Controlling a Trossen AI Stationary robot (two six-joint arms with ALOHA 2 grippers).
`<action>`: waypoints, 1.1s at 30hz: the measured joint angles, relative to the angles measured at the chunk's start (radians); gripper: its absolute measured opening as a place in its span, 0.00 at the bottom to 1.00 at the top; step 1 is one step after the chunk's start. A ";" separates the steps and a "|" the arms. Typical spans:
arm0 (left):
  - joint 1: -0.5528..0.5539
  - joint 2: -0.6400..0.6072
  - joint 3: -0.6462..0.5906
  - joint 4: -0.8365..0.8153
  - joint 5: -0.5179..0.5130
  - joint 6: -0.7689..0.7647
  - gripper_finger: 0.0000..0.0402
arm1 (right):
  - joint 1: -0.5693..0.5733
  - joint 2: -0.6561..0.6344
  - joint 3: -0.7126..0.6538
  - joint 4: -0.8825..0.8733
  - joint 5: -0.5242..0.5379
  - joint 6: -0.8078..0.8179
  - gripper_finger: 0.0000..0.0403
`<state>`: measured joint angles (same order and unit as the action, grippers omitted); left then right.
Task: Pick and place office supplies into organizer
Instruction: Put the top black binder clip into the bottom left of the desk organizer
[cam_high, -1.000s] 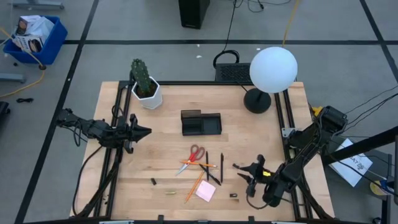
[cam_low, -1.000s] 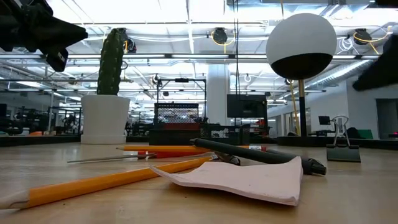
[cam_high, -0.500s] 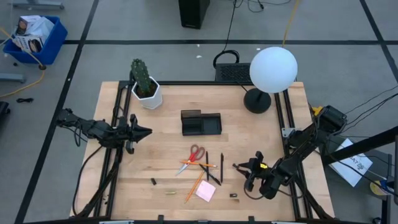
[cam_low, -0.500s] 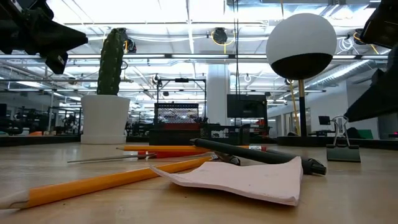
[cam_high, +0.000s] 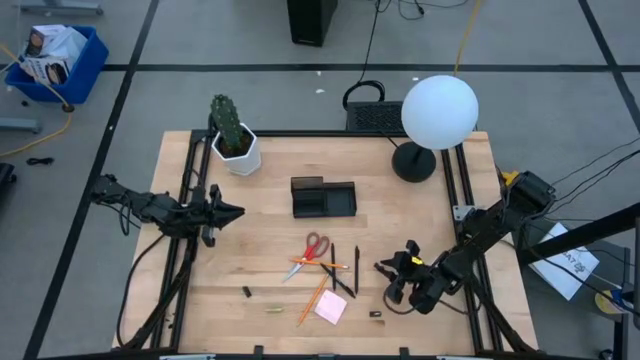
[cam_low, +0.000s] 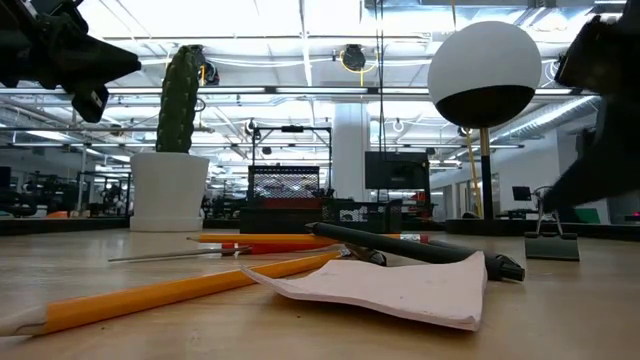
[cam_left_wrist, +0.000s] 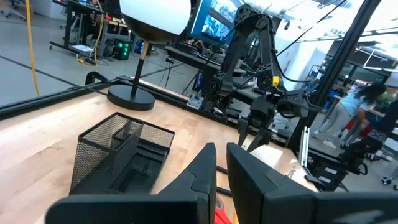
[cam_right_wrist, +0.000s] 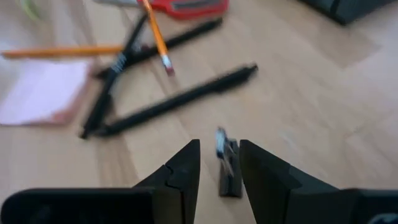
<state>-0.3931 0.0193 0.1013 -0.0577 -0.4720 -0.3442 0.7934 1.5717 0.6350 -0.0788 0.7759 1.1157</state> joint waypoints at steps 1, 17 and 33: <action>0.000 0.000 0.000 0.000 0.000 -0.001 0.10 | -0.005 0.017 0.000 0.001 -0.015 0.007 0.26; 0.000 0.000 0.000 -0.026 0.000 -0.002 0.10 | -0.013 0.102 0.001 0.150 -0.019 -0.038 0.16; 0.000 0.000 0.000 -0.025 -0.001 -0.004 0.10 | -0.015 0.089 0.001 0.181 0.018 -0.092 0.02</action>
<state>-0.3931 0.0193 0.1013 -0.0830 -0.4730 -0.3478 0.7784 1.6604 0.6359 0.1024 0.7943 1.0240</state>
